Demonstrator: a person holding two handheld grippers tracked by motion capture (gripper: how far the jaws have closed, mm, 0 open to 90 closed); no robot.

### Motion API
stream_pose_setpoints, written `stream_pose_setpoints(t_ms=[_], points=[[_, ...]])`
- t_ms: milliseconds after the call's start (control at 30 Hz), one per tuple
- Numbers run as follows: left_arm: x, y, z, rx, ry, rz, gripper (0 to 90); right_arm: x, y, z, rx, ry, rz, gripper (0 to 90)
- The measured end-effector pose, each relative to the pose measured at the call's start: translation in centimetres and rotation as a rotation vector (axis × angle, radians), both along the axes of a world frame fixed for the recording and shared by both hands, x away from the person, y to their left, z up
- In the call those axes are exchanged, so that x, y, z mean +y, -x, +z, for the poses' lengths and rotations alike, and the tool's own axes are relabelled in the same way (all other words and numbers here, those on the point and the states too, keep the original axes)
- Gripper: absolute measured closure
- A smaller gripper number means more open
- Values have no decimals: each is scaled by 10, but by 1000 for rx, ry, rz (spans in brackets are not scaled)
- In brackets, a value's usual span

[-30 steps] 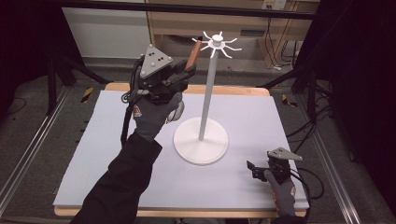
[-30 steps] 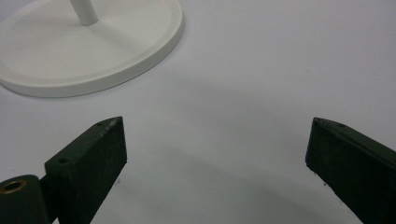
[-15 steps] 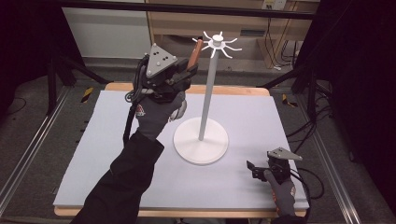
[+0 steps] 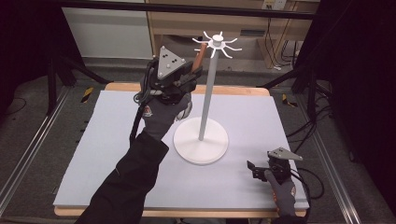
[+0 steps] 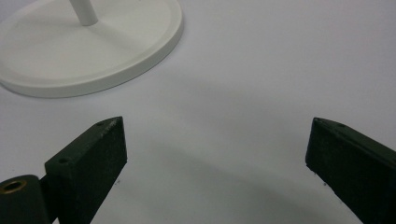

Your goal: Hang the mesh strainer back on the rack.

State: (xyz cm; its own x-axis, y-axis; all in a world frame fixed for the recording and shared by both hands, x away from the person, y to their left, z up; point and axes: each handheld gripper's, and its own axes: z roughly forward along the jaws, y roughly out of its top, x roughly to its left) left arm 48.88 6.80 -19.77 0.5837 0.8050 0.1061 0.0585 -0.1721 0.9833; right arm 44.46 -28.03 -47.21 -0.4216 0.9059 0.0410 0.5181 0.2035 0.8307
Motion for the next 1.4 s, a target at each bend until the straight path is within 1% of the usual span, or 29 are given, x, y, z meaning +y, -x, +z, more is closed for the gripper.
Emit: stream_pose_setpoints(t_ms=[167,233,267,300,333,433,533,600,700,767,867,900,1000,1067,1100,1133,1167,1233,1267,1300,1367,1400], points=[[1,0,-2,-12,1,1,703,0,0,0,1,2,0,57],[2,0,-3,-15,9,-3,696,0,0,0,-1,3,0,57],[3,0,-4,-24,8,-1,672,0,0,0,-1,1,0,57],[4,0,-4,-24,7,-1,651,0,0,0,0,-1,0,57],[5,0,-4,-19,9,-4,649,0,0,0,0,4,-1,57],[10,2,-4,-20,7,-11,631,1,0,0,5,1,-1,57],[17,6,-5,-34,4,-25,591,0,0,0,5,3,-2,57],[21,8,-7,-25,4,-46,546,0,0,0,4,2,-3,57],[29,13,-13,-16,-21,-55,503,0,0,0,3,6,-5,57],[36,16,-19,-7,-23,-64,487,0,0,0,3,7,-7,58],[48,20,-30,28,-11,-80,462,0,-1,0,3,13,-8,57],[53,21,-34,29,-12,-80,454,0,0,0,4,14,-8,57],[66,25,-49,55,-14,-80,435,0,0,0,7,8,-10,57],[76,26,-61,74,-8,-82,429,-1,0,0,7,4,-13,56],[81,28,-69,99,-7,-82,425,-1,0,0,6,3,-17,56],[84,28,-74,106,-10,-80,425,-2,0,0,6,2,-18,56],[88,28,-83,123,-12,-75,423,-2,0,0,10,1,-19,56],[95,28,-95,145,-14,-71,421,-3,0,-1,19,-1,-24,56],[99,28,-101,157,-27,-68,419,-3,0,-1,28,-1,-21,58],[103,28,-108,172,-25,-64,417,-3,0,-1,36,-5,-15,60],[109,28,-123,200,-19,-57,413,-4,0,-1,36,5,-19,59],[113,29,-130,213,-28,-50,412,-4,0,-1,34,9,-21,59]])
